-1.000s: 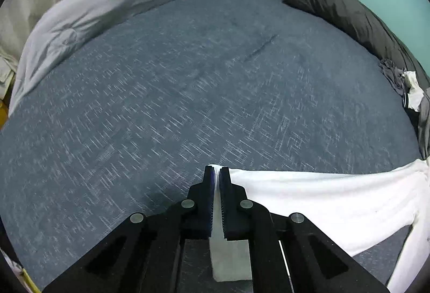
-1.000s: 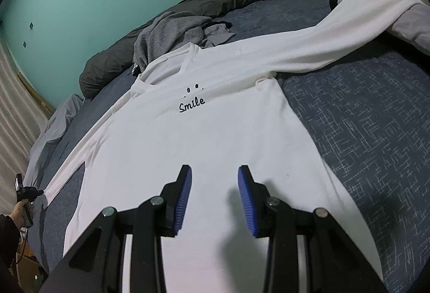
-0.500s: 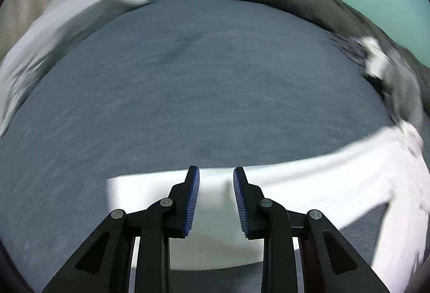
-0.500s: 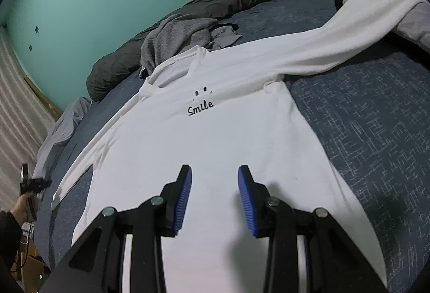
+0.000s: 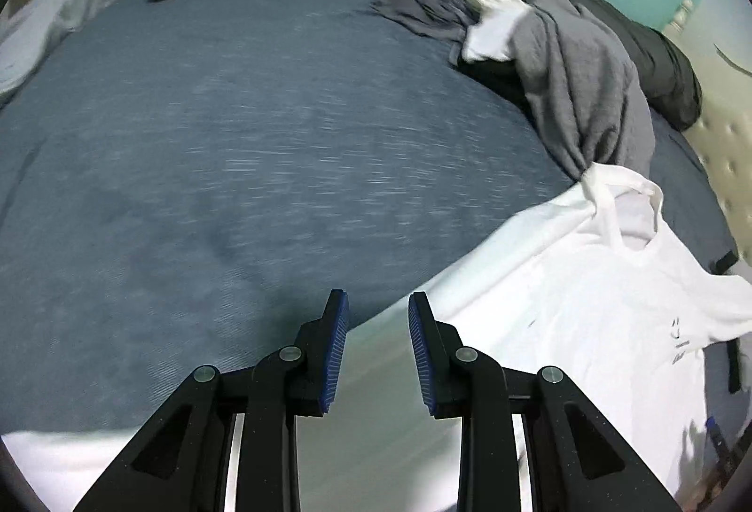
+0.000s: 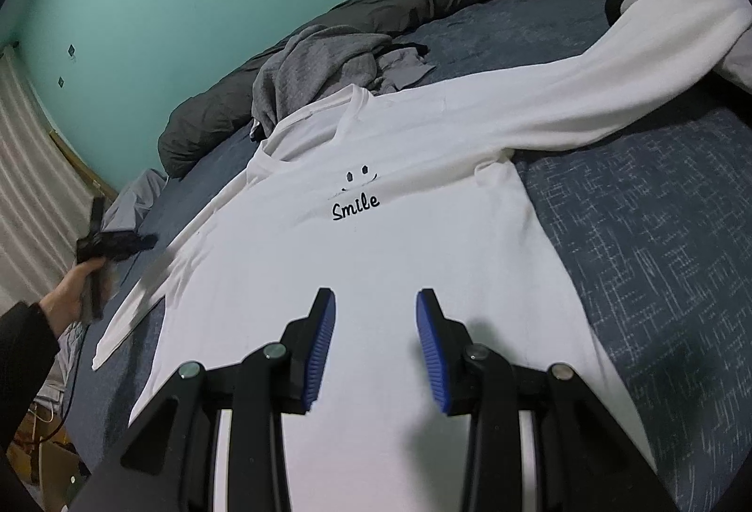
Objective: Fold clothes
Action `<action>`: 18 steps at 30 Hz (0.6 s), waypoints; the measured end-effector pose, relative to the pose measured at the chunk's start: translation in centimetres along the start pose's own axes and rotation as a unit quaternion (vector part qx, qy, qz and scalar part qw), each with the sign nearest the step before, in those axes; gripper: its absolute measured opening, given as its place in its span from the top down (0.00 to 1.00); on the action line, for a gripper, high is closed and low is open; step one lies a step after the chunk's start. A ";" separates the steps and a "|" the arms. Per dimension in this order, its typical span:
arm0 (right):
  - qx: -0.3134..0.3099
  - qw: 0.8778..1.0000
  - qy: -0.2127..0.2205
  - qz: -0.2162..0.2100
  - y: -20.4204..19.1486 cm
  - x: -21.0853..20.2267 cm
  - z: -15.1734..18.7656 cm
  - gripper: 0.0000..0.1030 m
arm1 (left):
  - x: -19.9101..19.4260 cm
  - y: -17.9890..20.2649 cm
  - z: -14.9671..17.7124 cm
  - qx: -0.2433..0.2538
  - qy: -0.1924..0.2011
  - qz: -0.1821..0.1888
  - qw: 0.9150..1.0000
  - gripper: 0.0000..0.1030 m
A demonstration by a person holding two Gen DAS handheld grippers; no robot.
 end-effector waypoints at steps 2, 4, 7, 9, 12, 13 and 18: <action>-0.001 1.000 -0.004 0.000 0.3 0.3 -0.1 0.65 | 1.3 1.6 -0.7 0.013 -0.008 -0.001 1.000 0.70; 0.000 1.000 -0.007 -0.001 0.5 0.4 -0.1 0.65 | 2.2 2.6 -1.1 0.016 -0.012 0.007 1.000 0.68; 0.001 1.000 -0.010 -0.002 0.8 0.6 -0.1 0.65 | 3.1 3.9 -1.3 0.023 -0.017 0.013 0.999 0.68; 0.003 1.000 -0.013 -0.002 1.0 0.8 -0.1 0.65 | 3.4 4.5 -1.3 0.028 -0.018 0.015 0.999 0.68; 0.003 1.000 -0.017 -0.004 1.1 0.9 0.1 0.65 | 3.9 5.0 -1.2 0.034 -0.021 0.020 0.999 0.68; 0.003 1.000 -0.019 -0.005 1.1 1.0 0.2 0.65 | 4.0 5.2 -1.1 0.035 -0.022 0.025 0.999 0.68; 0.002 1.000 -0.020 -0.009 0.9 0.9 0.2 0.65 | 3.9 6.4 -0.4 0.044 -0.025 0.048 0.998 0.83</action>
Point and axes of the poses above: each gripper's, at about its wrist camera, not at the fingertips, and x roughly the way its jaws point, y to its right, z to its underside, the point moved 10 cm from there along x, roughly the way its jaws point, and after that the axes turned 15 degrees about -z, right-handed, at the moved point
